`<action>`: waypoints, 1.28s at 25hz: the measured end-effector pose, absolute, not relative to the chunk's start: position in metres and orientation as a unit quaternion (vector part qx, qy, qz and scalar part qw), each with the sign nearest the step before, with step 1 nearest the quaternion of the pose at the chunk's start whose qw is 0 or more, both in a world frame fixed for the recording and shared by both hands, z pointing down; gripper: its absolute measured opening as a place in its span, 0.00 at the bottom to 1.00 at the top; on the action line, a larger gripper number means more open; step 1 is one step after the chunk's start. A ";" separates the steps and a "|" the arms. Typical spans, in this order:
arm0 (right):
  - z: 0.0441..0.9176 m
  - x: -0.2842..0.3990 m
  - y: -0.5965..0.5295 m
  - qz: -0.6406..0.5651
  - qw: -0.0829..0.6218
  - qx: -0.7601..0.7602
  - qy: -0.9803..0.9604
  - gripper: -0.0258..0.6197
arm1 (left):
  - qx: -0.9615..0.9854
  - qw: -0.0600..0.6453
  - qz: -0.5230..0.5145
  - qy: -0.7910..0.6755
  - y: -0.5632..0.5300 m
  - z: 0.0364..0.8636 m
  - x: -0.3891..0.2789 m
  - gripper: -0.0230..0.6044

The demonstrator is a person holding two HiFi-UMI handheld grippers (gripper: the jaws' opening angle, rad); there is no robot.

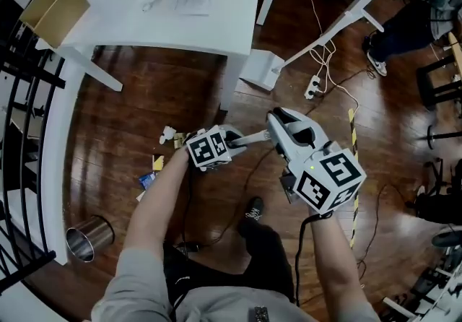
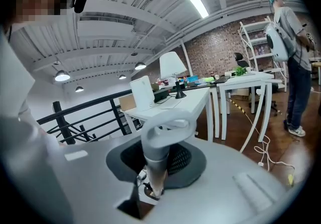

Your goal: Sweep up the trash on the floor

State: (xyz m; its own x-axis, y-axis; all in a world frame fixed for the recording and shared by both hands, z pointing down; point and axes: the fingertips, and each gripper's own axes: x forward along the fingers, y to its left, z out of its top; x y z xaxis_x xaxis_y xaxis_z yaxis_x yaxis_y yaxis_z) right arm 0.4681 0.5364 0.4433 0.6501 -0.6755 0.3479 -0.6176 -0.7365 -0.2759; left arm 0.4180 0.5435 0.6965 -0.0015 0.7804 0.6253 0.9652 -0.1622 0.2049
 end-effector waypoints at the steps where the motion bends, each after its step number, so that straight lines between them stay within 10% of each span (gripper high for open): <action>1: 0.443 0.463 0.524 -0.218 0.066 -0.903 0.363 0.13 | -0.694 0.141 -0.324 -0.627 0.533 0.696 0.412 0.14; 32: 0.424 0.263 0.277 -0.256 0.043 -0.692 0.674 0.13 | -0.827 0.072 -0.446 -0.334 0.278 0.672 0.200 0.14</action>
